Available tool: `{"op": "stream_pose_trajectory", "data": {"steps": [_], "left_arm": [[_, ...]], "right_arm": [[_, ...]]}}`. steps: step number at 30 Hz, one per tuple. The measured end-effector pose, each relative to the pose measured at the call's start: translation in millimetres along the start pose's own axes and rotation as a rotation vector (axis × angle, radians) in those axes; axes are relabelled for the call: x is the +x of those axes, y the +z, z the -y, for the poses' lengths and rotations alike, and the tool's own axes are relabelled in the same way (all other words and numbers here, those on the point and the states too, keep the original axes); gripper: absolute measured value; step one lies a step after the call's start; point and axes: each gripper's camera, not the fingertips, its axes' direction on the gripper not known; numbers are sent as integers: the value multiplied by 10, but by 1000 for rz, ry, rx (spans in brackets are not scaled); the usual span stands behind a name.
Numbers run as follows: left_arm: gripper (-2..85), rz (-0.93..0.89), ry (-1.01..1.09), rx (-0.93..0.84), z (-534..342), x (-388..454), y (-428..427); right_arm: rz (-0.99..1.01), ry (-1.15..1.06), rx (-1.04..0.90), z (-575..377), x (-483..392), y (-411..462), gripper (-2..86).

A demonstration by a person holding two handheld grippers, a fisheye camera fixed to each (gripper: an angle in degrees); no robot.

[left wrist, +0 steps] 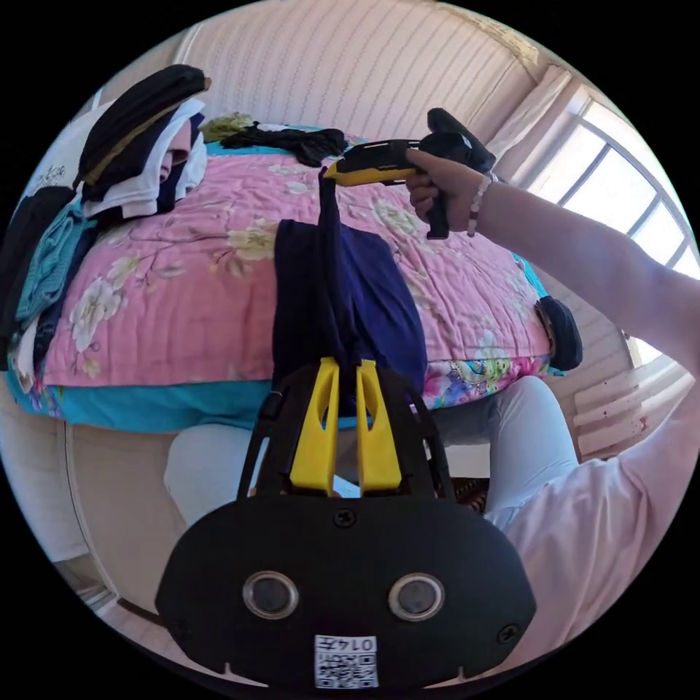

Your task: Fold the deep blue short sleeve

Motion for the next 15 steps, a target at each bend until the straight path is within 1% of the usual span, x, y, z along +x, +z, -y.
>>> {"op": "stream_pose_trajectory", "data": {"steps": [2,6,9,11,13,15], "left_arm": [[45,-17,-102,-2,-68,-258,-81],[50,-124,-179,18,-112,-534,-204],[58,-117,-224,-4,-116,-660,-295],[59,-124,-249,-1,-142,-736,-371],[59,-132,-257,-6,-159,-780,-415],[59,-99,-260,-17,-170,-802,-451]], "right_arm": [[-2,-33,-4,84,-202,314,40],[-58,-64,-38,157,-382,612,54],[-160,-141,-84,182,-530,803,62],[-295,-218,-127,187,-650,999,70],[-363,-279,-169,188,-742,1178,75],[-413,-336,-209,189,-846,1373,84]]}}
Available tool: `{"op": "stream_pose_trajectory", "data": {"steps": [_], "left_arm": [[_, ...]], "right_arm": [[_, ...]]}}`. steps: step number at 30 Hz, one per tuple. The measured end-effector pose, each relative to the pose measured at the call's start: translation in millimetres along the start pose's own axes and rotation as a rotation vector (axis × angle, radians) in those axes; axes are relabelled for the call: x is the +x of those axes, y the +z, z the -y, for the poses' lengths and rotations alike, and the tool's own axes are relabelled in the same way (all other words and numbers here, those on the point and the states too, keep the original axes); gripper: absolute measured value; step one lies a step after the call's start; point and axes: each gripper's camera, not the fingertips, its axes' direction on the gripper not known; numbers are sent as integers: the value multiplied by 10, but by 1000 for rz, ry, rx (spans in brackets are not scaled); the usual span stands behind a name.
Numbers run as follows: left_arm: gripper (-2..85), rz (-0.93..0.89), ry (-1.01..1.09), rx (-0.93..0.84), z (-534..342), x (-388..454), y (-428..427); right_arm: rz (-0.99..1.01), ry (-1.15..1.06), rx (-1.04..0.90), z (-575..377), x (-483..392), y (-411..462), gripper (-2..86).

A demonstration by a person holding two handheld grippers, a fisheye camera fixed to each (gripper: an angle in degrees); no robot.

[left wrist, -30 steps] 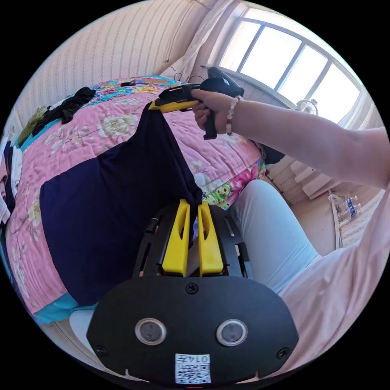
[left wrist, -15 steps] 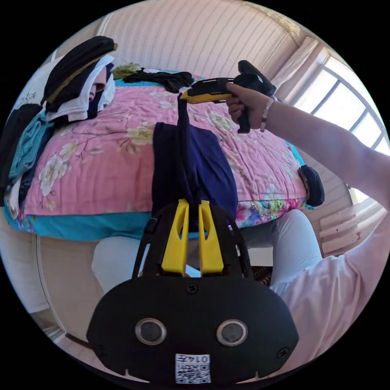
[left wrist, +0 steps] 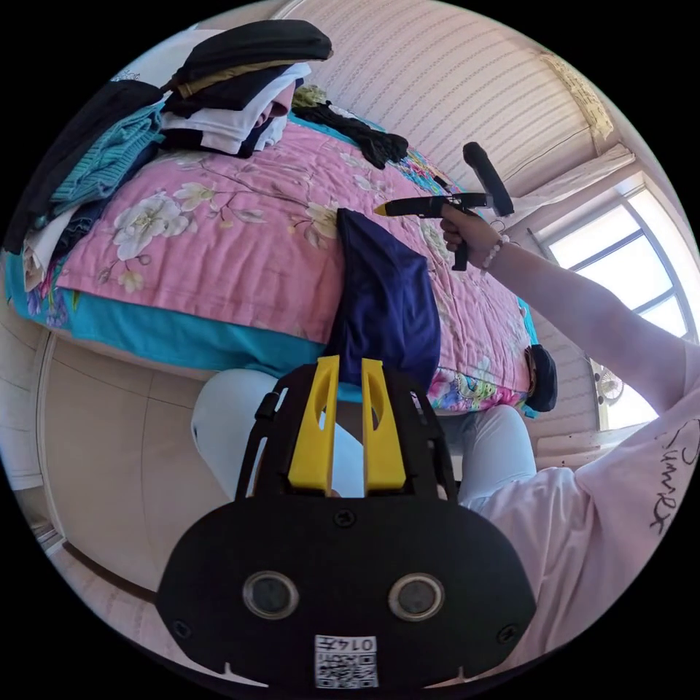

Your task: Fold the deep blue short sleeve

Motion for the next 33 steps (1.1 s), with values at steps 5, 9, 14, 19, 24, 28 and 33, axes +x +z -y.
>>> {"op": "stream_pose_trajectory", "data": {"steps": [5,9,14,19,24,28,33], "left_arm": [[68,54,27,-43,86,34,100],[72,86,67,-40,226,155,241],[77,98,125,-122,415,355,502],[78,92,137,-110,432,500,571],[87,75,83,-52,402,543,482],[101,40,25,-104,432,591,668],[94,37,25,-234,513,834,1053]], "right_arm": [[-60,-127,0,239,-492,284,83],[-123,-162,-122,332,-716,532,14],[-74,-61,51,129,-653,122,1],[-53,6,44,149,-455,-34,56],[58,37,70,75,-321,-207,89],[69,15,-92,-66,-318,-35,116],[13,-25,-107,-354,-484,-135,66]]}}
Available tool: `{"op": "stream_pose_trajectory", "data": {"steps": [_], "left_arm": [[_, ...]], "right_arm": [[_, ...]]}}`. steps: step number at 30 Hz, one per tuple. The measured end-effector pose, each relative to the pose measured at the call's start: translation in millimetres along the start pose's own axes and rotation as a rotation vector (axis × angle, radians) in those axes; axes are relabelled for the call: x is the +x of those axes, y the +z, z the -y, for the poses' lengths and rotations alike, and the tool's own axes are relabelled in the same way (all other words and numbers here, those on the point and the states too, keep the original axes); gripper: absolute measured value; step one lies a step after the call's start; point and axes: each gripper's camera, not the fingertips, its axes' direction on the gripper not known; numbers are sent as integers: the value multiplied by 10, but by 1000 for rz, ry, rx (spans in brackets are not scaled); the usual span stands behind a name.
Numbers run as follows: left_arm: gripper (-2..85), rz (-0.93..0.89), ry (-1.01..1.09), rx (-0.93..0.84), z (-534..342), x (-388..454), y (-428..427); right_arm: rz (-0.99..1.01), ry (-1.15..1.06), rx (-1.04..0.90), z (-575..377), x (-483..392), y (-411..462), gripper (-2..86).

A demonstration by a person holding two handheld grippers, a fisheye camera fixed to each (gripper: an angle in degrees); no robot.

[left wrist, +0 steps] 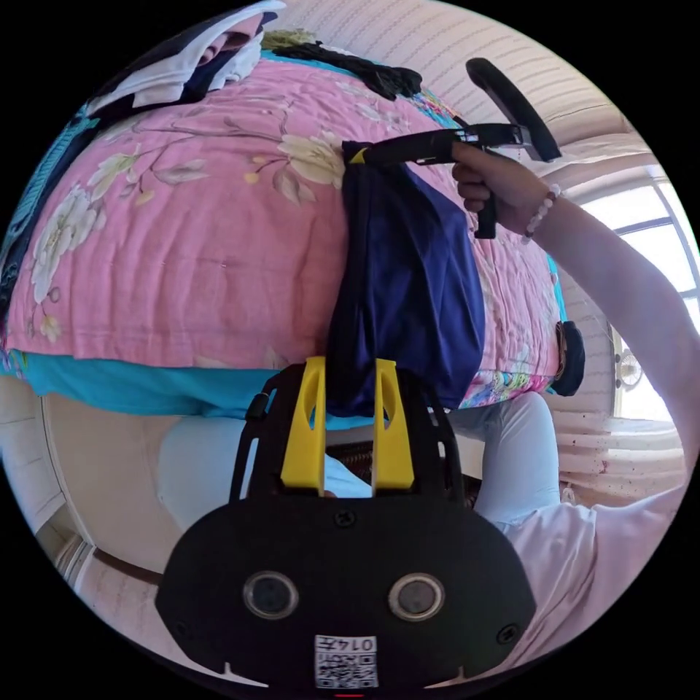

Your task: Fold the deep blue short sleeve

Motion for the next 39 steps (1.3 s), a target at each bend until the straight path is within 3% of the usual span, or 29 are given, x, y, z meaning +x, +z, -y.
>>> {"op": "stream_pose_trajectory", "data": {"steps": [4,12,17,26,32,36,39], "left_arm": [[43,17,35,7,-2,244,71],[37,94,239,215,-401,1101,-245],[37,77,529,294,-640,2029,-512],[37,-108,1078,204,-782,3995,-100],[38,-376,1253,75,-727,5221,436],[39,-393,1284,77,-610,5924,663],[44,-348,1287,109,-372,6479,913]], "right_arm": [[2,-54,-11,-343,-27,-372,23],[192,96,461,-2022,291,-1944,11],[193,229,721,-3727,471,-2884,10],[-28,652,1088,-6695,531,-3861,12],[-267,955,1064,-8039,622,-4332,19],[-346,1044,1002,-8384,1048,-4666,24],[-448,1088,821,-8333,1716,-4885,31]]}}
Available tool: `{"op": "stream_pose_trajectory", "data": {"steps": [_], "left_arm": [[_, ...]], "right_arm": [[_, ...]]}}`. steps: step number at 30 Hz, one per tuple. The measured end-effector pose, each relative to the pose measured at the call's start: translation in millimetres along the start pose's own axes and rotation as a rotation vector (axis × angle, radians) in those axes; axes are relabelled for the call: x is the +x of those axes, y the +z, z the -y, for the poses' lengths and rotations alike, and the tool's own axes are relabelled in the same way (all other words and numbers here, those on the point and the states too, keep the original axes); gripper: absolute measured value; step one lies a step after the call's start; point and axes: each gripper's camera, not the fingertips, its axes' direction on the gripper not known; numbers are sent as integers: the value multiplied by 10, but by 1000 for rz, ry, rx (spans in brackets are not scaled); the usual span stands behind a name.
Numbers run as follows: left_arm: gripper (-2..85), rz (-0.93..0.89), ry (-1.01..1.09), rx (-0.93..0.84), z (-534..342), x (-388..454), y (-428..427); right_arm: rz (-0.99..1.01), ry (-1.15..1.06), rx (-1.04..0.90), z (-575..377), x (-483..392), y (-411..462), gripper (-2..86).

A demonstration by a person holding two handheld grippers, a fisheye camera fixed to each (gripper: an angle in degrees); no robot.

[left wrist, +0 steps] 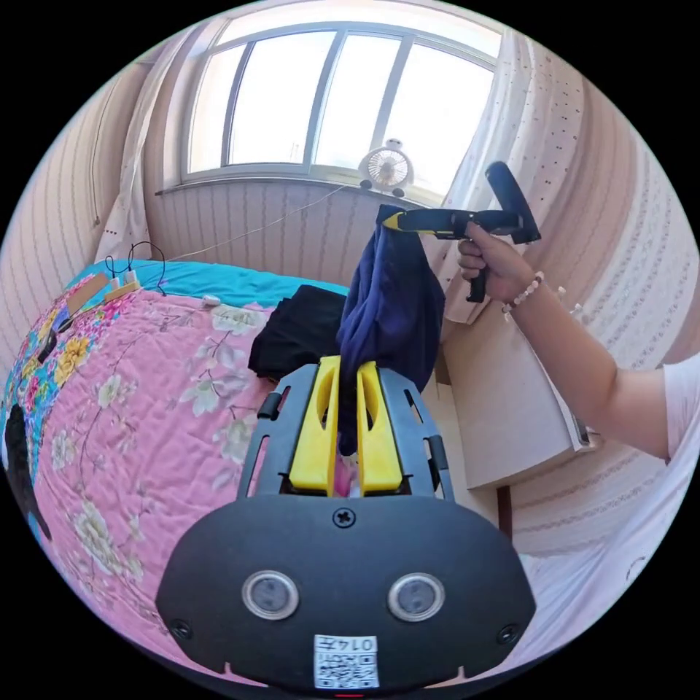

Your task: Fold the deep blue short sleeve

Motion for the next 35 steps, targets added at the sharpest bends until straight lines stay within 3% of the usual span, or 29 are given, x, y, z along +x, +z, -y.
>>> {"op": "stream_pose_trajectory", "data": {"steps": [3,6,11,15,21,25,30,35], "left_arm": [[53,155,49,-63,311,-214,434],[57,208,-87,-175,347,-500,662],[75,136,-146,-115,9,-690,371],[73,104,-147,-40,-331,-583,-43],[51,141,-138,295,-1487,-97,-1364],[53,486,-111,492,-2521,422,-2387],[95,631,-301,518,-3602,777,-3481],[134,948,-480,533,-4872,1294,-4493]], "right_arm": [[-190,-35,-74,381,234,707,47],[-321,56,-303,357,498,1411,66],[-261,12,-102,-220,453,1332,73],[-142,19,-78,-837,279,1183,74],[-75,-196,67,-2255,-875,784,76],[-40,-516,103,-3148,-1985,818,59],[107,-713,201,-3827,-3186,1028,73],[395,-888,229,-4431,-4630,1369,85]]}}
